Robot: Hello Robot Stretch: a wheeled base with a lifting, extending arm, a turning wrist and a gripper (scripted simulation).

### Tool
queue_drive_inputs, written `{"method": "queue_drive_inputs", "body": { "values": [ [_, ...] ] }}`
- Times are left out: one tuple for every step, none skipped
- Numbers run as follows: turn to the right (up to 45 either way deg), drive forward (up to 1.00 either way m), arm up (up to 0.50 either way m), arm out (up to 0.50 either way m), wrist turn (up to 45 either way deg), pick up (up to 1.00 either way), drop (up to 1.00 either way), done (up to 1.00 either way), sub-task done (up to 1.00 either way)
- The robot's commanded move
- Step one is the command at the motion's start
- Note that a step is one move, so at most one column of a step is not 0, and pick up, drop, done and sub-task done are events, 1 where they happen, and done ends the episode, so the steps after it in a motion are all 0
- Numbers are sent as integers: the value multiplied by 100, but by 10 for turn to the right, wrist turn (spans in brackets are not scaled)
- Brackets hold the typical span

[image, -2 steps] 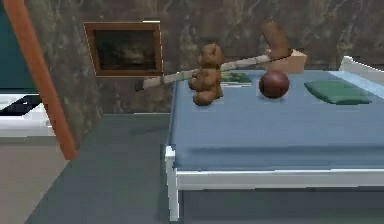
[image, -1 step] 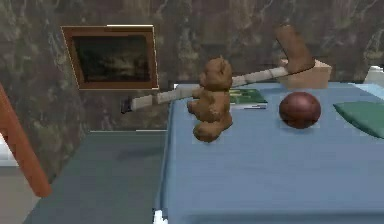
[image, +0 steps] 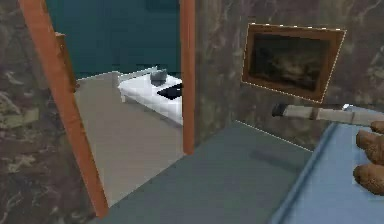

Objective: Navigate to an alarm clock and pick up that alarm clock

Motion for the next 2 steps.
{"method": "queue_drive_inputs", "body": {
  "values": [
    [-420, 0, 0, 0, 0, 0, 0, 0, 0],
    [0, 30, 0, 0, 0, 0, 0, 0, 0]
  ]
}}
